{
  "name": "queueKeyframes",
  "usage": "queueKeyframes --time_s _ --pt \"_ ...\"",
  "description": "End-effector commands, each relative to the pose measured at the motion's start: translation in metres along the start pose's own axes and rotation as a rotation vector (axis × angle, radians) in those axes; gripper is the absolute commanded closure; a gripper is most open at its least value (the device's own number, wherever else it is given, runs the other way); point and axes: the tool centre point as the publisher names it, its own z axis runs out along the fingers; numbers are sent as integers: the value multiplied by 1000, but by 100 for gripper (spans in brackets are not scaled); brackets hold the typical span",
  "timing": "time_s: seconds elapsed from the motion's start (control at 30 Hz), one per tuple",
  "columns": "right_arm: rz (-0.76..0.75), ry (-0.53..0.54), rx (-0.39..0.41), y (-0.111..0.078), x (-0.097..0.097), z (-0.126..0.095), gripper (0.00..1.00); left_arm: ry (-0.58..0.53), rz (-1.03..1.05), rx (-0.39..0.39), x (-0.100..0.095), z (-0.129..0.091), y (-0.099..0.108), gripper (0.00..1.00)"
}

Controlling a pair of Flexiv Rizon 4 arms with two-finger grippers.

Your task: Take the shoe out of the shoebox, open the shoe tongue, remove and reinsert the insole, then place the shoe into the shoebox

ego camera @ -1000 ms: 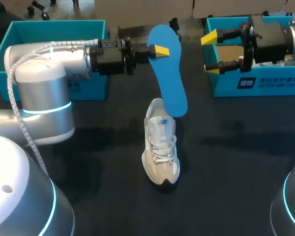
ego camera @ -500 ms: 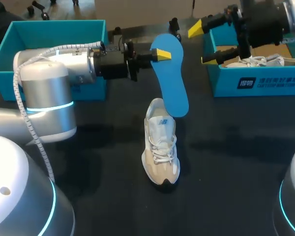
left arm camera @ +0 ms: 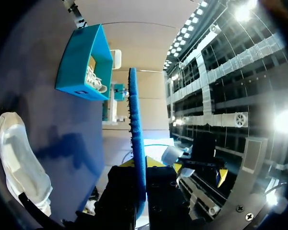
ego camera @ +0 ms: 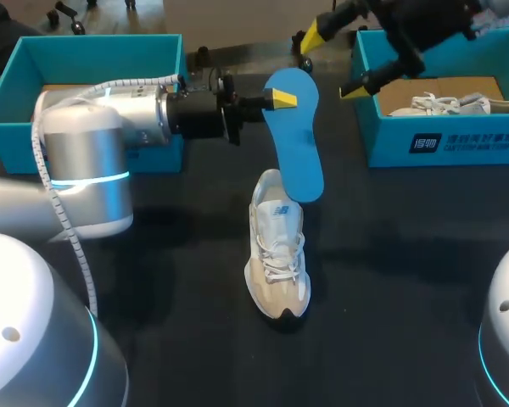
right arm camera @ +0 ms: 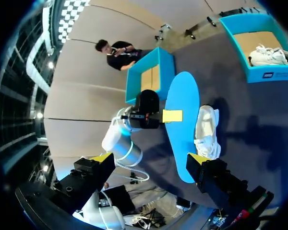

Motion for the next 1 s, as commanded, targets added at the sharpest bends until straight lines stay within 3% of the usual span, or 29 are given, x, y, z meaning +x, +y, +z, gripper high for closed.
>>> queueKeyframes --time_s 0.03,0.43,0.83,1.0 --pt "12 -271 1 4 12 4 0 -13 -3 -10 -1 3 -5 100" --pt "42 -497 23 0 24 2 0 -17 -3 -12 -1 4 -5 100" --pt "66 -652 -55 -2 6 4 0 -17 -3 -12 -1 4 -5 100" --pt "50 -712 -37 1 2 11 0 -17 -3 -12 -1 4 -5 100"
